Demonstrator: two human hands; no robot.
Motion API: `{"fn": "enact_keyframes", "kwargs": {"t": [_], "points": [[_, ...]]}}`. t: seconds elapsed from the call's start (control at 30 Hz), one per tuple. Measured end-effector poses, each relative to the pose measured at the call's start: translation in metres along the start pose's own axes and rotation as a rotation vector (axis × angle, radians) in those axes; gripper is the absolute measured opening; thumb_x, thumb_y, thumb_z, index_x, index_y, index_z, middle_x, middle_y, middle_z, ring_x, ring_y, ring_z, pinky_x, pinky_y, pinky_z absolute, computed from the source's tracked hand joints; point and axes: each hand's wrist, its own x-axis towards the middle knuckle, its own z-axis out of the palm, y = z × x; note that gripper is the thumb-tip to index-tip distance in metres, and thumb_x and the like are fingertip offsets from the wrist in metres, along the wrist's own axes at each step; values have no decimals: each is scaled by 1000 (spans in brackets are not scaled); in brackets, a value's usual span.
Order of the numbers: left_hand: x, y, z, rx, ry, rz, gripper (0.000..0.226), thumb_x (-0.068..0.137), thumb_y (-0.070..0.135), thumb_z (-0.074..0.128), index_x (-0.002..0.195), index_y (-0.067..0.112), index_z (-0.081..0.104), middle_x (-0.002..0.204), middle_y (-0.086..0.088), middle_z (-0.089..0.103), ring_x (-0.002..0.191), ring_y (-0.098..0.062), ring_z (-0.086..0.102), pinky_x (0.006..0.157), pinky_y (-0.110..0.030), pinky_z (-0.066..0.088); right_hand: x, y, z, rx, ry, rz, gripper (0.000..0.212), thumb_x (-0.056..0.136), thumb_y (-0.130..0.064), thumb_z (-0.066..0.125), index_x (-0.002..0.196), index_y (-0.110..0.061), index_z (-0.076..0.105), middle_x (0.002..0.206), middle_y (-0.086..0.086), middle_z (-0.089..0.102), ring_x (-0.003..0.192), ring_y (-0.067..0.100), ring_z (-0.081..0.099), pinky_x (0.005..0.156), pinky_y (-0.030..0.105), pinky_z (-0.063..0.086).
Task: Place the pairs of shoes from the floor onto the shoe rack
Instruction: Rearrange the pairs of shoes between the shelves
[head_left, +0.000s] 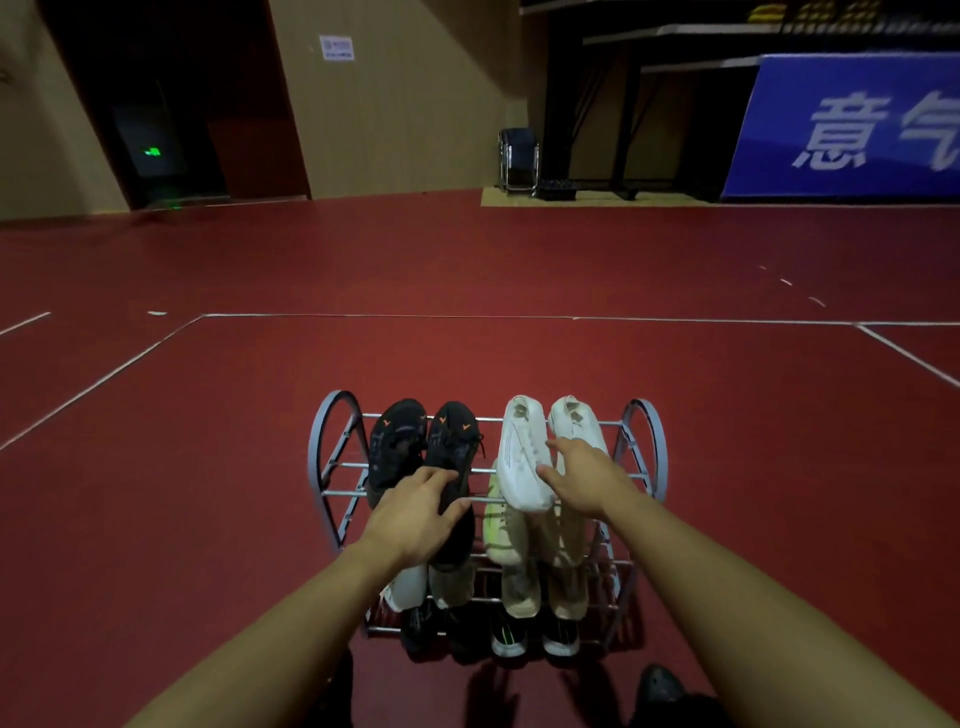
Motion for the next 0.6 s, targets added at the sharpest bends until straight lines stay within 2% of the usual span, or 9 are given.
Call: {"fn": "enact_keyframes", "kwargs": {"t": [0.2, 0.3, 0.4, 0.47, 0.53, 0.6], "points": [[49, 0, -2, -11, 63, -16, 59, 98, 57, 40, 148, 26, 42, 151, 4, 43, 135, -21, 45, 110, -44, 39, 78, 26, 2, 3, -75, 64, 64, 95, -50, 50, 152, -26, 32, 147, 12, 50, 129, 34, 51, 106, 43, 43], [69, 4, 6, -13, 76, -7, 56, 98, 55, 42, 147, 27, 43, 150, 5, 43, 135, -20, 45, 110, -44, 39, 114, 43, 15, -28, -160, 69, 69, 94, -54, 48, 154, -35, 21, 149, 10, 49, 136, 37, 43, 112, 47, 35], [87, 3, 17, -44, 76, -16, 56, 97, 56, 42, 146, 28, 44, 149, 7, 44, 134, -18, 45, 110, -43, 39, 139, 49, 27, -127, -218, 83, 69, 93, -60, 43, 153, -46, 10, 155, 16, 38, 141, 42, 29, 114, 52, 27], [98, 0, 22, -50, 67, -33, 57, 97, 57, 42, 146, 28, 44, 149, 8, 44, 135, -18, 45, 110, -43, 39, 153, 51, 29, -199, -229, 75, 68, 94, -62, 41, 152, -46, 9, 158, 24, 25, 146, 44, 18, 116, 53, 20], [108, -2, 25, -44, 63, -41, 57, 97, 57, 43, 145, 28, 44, 149, 7, 44, 135, -18, 45, 111, -42, 39, 164, 52, 30, -243, -227, 72, 73, 91, -70, 38, 152, -46, 5, 159, 26, 20, 147, 44, 17, 116, 55, 19], [118, -3, 27, -40, 55, -51, 57, 96, 57, 43, 145, 28, 44, 149, 6, 44, 135, -18, 45, 111, -42, 39, 173, 53, 28, -263, -238, 100, 82, 85, -79, 36, 153, -47, 2, 160, 23, 23, 146, 43, 23, 115, 55, 22]]}}
